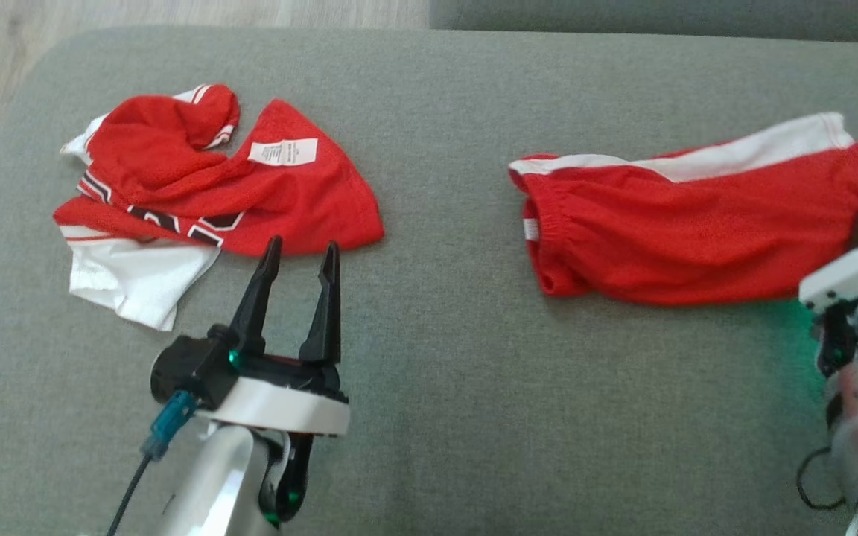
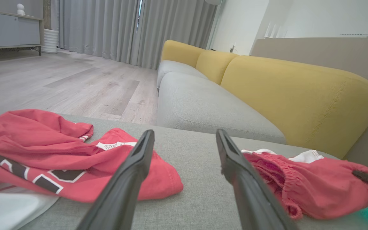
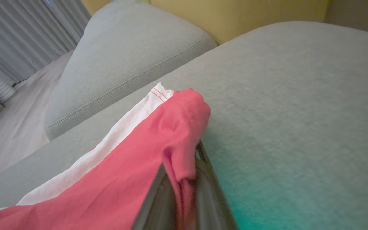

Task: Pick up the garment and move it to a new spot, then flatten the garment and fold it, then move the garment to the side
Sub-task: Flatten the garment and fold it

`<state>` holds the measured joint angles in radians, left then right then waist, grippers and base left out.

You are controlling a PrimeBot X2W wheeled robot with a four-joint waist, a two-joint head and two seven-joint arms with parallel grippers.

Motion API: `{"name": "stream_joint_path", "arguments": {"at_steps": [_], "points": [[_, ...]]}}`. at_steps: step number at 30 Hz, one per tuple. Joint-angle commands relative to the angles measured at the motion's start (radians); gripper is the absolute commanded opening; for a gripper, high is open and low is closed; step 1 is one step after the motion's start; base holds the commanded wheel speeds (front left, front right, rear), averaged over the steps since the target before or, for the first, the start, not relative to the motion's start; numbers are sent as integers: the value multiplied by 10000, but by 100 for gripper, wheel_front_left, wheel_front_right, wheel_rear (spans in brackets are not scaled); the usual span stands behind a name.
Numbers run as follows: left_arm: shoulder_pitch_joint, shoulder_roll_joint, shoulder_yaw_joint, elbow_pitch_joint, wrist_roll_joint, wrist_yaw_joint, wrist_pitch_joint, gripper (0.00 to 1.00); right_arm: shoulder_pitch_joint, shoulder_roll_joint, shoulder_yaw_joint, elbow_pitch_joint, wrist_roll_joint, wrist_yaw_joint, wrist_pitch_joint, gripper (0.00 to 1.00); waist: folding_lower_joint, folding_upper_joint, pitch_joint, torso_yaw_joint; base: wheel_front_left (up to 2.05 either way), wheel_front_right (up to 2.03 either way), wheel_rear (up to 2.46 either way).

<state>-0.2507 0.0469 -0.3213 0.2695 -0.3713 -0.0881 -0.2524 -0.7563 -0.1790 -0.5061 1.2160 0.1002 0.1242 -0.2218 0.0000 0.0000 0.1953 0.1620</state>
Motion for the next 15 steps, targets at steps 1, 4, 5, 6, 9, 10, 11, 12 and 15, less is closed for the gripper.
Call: {"name": "stream_joint_path", "arguments": {"at_steps": [1,4,5,6,9,10,11,12,15], "points": [[16,34,362,-378,-32,23,-93,100,30,-147,51,-349,96,65,-173,0,0,0,-140,-98,0,0,0],[54,34,341,-443,-38,36,-93,100,229,-189,-83,-483,175,65,-224,0,0,0,-201,-172,0,0,0],[53,34,335,-464,-38,41,-93,100,263,-183,-96,-520,179,65,-232,0,0,0,-200,-187,0,0,0],[47,34,324,-480,-37,41,-93,100,282,-174,-114,-553,186,65,-238,0,0,0,-199,-193,0,0,0],[18,34,273,-498,-36,34,-93,100,205,-90,-140,-673,185,65,-257,0,0,0,-185,-173,0,0,0],[7,34,260,-495,-37,30,-93,100,147,-37,-121,-721,172,65,-264,0,0,0,-185,-158,0,0,0],[0,34,241,-485,-32,22,-93,100,91,24,-83,-771,144,65,-272,0,0,0,-206,-123,0,0,0],[0,34,235,-471,-19,16,-93,100,26,115,-22,-822,119,65,-280,0,0,0,-232,-96,0,0,0],[39,34,270,-426,17,13,-93,100,-140,499,322,-1008,79,65,-301,0,0,0,-366,2,0,0,0]]}}
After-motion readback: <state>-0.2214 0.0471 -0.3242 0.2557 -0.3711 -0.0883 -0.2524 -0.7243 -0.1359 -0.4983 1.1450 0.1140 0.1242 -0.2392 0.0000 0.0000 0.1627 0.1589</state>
